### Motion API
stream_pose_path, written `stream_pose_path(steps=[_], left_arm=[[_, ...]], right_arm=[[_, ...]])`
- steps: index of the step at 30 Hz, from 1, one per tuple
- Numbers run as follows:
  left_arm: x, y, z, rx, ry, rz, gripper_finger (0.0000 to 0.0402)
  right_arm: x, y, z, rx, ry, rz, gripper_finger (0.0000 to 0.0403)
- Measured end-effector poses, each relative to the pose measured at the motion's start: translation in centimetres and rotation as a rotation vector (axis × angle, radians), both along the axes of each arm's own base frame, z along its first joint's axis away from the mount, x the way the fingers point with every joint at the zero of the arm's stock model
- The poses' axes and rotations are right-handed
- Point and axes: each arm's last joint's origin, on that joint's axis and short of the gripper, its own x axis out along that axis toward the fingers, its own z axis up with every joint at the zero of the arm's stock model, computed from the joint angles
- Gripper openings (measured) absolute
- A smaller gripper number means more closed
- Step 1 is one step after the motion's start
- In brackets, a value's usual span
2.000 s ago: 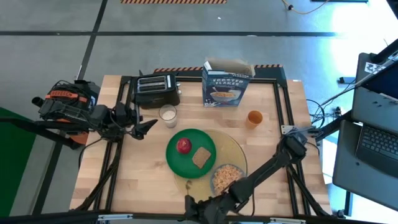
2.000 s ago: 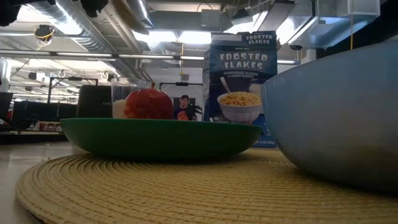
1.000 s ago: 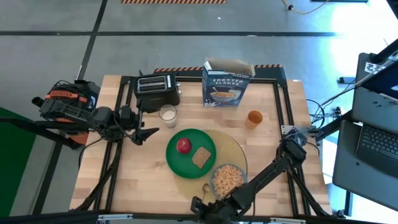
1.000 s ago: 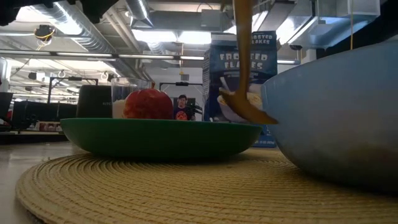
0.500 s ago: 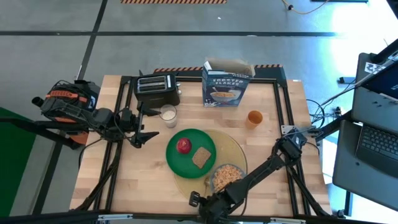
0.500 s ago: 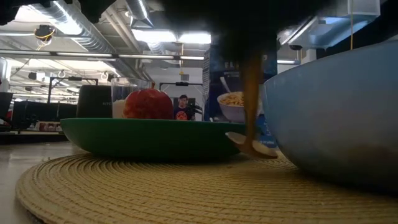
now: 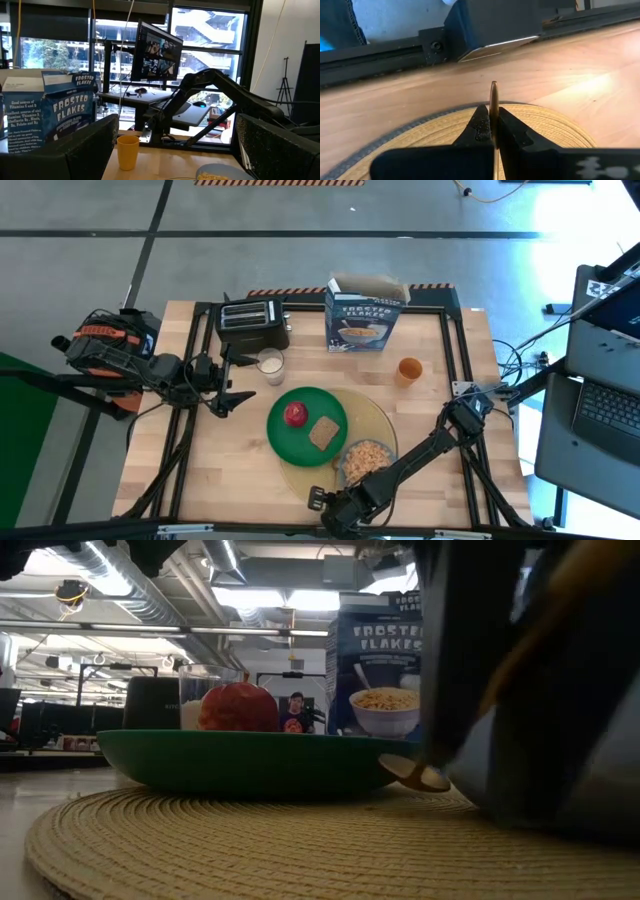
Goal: Arrange a breakfast setting
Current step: Put the gold spoon between the green plate and the blue bowl
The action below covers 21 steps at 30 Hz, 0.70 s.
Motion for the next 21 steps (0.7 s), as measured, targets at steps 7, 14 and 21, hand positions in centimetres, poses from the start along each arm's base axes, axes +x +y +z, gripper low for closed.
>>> stream_pose_path(steps=[7, 14, 21], left_arm=[[0.0, 0.0, 0.0, 0.002, 0.000, 0.001, 0.0397], [0.0, 0.0, 0.0, 0.002, 0.000, 0.001, 0.0397], [0.0, 0.0, 0.0, 0.003, 0.001, 0.002, 0.0397]], right_arm=[[0.1, -0.1, -0.3, -0.028, -0.004, 0.045, 0.0000], [0.3, -0.2, -1.6, -0.055, 0.018, 0.091, 0.0000], [0.3, -0.3, -1.6, -0.072, 0.013, 0.083, 0.0000]])
